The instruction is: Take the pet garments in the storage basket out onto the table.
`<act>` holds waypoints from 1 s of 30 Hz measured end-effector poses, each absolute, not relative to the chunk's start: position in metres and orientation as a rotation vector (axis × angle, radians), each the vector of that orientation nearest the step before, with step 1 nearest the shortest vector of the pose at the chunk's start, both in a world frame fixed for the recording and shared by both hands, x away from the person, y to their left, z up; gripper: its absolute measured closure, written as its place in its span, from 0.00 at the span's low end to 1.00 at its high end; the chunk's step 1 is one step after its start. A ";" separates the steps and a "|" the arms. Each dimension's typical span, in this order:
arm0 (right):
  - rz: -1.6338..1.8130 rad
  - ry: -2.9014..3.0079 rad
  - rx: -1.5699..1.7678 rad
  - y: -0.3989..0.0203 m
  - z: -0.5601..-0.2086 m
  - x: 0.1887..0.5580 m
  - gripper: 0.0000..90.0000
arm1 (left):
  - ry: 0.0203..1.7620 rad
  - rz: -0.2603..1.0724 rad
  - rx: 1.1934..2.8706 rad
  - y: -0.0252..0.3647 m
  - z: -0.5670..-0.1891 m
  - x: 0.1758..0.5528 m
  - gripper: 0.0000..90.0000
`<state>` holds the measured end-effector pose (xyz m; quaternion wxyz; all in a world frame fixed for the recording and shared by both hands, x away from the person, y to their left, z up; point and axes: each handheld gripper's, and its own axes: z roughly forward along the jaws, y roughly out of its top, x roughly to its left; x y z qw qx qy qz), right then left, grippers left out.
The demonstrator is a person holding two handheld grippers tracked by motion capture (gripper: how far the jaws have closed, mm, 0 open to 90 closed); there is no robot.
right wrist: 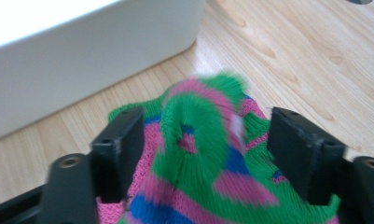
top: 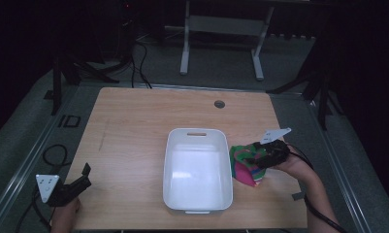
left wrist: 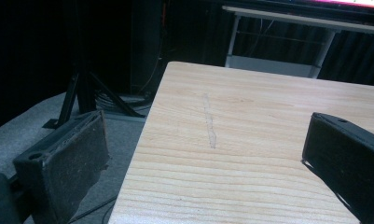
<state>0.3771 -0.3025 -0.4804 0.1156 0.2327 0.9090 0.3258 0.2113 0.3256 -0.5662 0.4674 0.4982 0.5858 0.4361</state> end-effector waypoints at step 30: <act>1.160 2.118 1.124 -0.389 -0.521 0.309 0.14 | 1.437 1.067 1.220 0.326 -0.566 0.211 0.01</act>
